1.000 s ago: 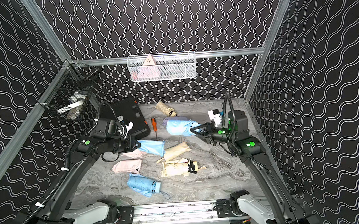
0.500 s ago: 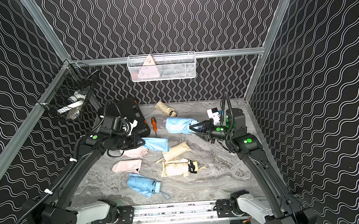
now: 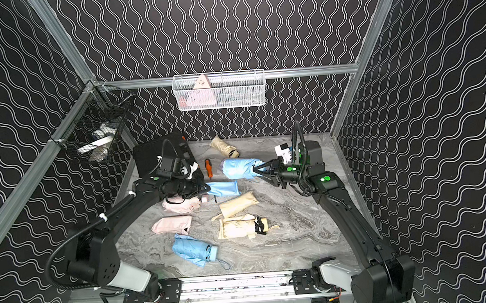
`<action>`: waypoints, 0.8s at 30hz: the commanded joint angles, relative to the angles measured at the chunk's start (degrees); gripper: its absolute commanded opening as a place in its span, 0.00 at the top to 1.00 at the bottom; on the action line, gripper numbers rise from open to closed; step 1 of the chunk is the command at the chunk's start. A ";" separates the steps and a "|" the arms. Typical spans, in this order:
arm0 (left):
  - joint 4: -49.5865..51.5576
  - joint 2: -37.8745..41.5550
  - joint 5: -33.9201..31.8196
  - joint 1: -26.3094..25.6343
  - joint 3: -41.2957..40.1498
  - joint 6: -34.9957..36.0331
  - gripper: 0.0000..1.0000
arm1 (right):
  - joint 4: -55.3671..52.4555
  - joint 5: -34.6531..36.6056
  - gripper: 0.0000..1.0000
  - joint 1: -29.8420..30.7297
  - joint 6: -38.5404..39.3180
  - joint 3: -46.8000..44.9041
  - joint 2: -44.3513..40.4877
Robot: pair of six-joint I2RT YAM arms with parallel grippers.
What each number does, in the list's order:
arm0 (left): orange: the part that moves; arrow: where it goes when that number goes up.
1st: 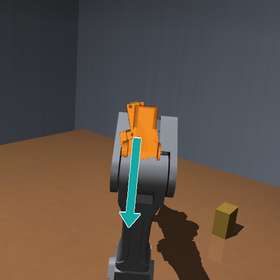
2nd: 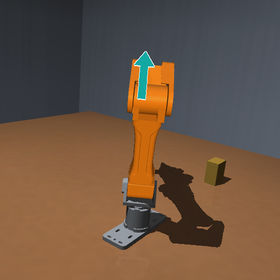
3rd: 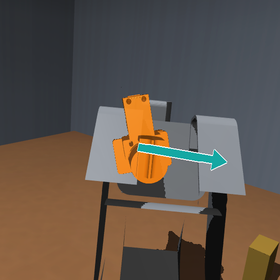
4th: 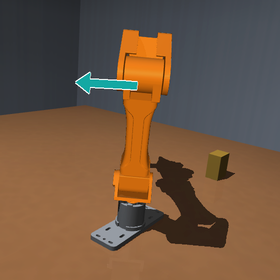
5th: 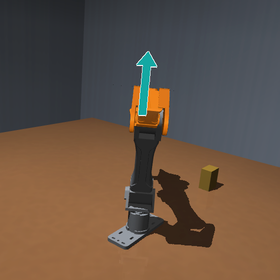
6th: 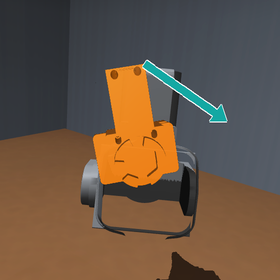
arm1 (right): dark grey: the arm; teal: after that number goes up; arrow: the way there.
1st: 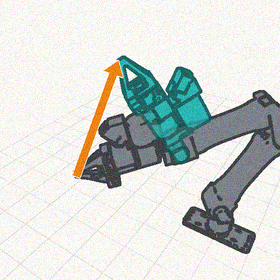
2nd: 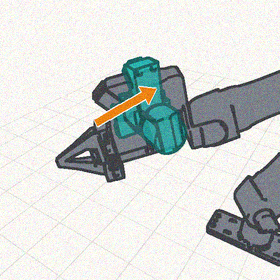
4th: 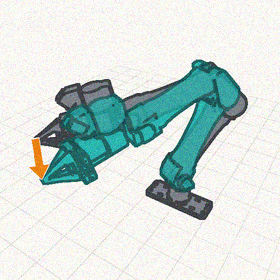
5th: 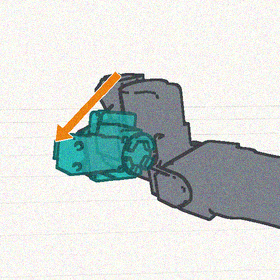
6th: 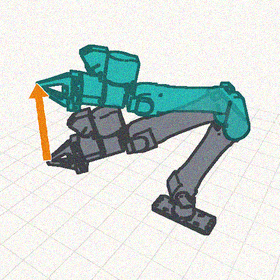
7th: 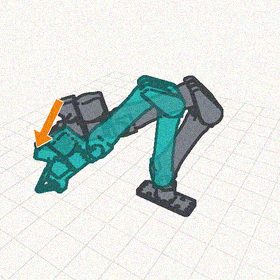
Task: Take umbrellas out of sleeves
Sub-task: Place the umbrella sleeve at the center of the board.
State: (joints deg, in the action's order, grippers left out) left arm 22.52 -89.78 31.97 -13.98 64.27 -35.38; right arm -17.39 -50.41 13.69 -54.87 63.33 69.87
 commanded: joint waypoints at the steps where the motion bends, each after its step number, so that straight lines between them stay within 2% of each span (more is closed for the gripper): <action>1: -9.07 -3.45 0.94 0.09 0.14 -3.23 1.00 | 6.60 -1.59 0.88 -0.20 0.38 0.39 1.77; 15: -18.14 -19.92 2.50 0.06 3.67 -5.03 1.00 | 14.41 -2.82 0.90 -1.43 0.38 -0.66 14.16; 24: -18.66 -24.33 3.52 0.10 5.12 -4.26 1.00 | 19.75 -4.69 0.90 -1.57 0.31 1.19 24.93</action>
State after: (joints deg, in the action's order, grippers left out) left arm 5.21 -113.45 34.52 -13.98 68.69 -40.38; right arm -4.12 -52.34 12.10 -54.83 63.70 93.25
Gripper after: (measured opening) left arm 0.058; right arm 0.286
